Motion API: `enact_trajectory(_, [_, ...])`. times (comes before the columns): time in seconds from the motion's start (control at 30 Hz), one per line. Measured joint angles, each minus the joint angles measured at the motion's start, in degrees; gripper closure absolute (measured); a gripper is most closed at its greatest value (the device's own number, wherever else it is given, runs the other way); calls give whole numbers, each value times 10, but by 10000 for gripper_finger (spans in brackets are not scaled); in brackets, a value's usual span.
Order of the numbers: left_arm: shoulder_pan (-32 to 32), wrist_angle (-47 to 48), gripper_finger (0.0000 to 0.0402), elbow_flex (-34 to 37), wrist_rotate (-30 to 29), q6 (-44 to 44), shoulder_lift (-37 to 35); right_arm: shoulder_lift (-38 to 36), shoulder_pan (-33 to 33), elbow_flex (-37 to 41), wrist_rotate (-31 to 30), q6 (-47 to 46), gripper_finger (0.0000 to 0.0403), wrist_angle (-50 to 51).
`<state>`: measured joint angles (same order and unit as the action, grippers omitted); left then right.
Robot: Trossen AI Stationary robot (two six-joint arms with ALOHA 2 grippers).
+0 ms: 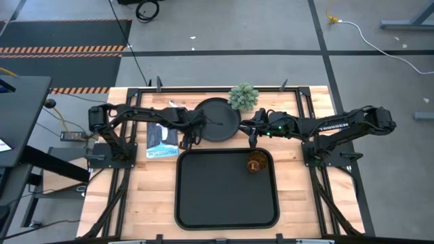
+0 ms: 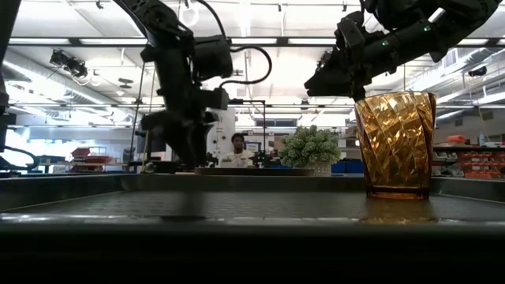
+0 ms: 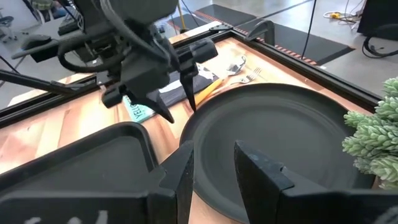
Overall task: Pick and place plate/cup/fork/spoon on tray
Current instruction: Put the black plate on the black tray to the bottom left of the orange glass
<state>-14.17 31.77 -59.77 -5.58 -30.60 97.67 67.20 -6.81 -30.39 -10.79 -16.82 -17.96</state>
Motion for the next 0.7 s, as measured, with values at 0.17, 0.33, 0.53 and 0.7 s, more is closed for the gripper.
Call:
enact_trajectory(0.17, [12, -7, 213, 0, -40, -61, 12, 0, 0, 0, 0, -2, 282, 0])
enact_trajectory(0.33, [16, -17, 246, 0, -52, -97, 17, 0, 1, 0, 0, -2, 282, -3])
enact_trajectory(0.53, [16, -18, 277, 0, -65, -152, 26, 0, 2, 0, 0, -2, 282, -4])
enact_trajectory(0.7, [16, -20, 292, 1, -82, -191, 44, 0, 8, 0, 0, -2, 282, -4])
